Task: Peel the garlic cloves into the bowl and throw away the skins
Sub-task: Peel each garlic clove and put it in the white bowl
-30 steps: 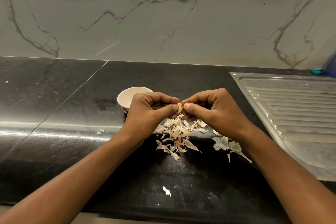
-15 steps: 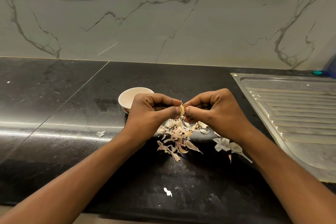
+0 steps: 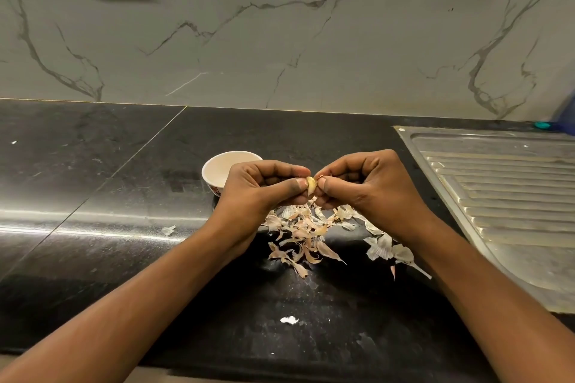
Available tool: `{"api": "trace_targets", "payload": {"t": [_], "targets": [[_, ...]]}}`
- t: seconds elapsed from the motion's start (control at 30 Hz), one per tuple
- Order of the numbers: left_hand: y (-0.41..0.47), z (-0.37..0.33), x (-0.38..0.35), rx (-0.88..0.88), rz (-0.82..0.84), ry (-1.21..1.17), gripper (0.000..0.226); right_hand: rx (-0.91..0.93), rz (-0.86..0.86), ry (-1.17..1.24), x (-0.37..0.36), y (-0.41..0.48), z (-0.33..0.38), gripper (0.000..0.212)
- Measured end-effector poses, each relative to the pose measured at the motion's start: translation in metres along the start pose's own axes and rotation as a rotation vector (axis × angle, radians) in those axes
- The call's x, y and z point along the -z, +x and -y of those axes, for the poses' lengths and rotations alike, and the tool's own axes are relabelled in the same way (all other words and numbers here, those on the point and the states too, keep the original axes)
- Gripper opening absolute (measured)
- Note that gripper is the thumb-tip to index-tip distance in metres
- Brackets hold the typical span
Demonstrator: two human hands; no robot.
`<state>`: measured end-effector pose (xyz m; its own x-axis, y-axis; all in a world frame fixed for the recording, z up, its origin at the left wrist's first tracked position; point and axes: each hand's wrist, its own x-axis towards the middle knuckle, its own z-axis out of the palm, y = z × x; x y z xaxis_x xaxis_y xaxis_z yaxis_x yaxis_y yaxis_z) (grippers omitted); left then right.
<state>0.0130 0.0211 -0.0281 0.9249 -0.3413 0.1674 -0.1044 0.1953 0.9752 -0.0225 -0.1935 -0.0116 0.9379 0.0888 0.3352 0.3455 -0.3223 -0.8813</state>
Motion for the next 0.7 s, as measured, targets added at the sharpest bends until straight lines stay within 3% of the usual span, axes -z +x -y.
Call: {"api": "trace_targets", "payload": {"t": [0.33, 0.7], "targets": [[-0.0037, -0.0028, -0.0024, -0.012, 0.034, 0.139, 0.032, -0.004, -0.002, -0.08, 0.0, 0.0014, -0.0019, 0.01], [-0.0011, -0.0021, 0.0002, 0.011, 0.019, 0.052, 0.039, -0.03, 0.022, -0.097, 0.0061, 0.003, -0.0034, 0.009]]}}
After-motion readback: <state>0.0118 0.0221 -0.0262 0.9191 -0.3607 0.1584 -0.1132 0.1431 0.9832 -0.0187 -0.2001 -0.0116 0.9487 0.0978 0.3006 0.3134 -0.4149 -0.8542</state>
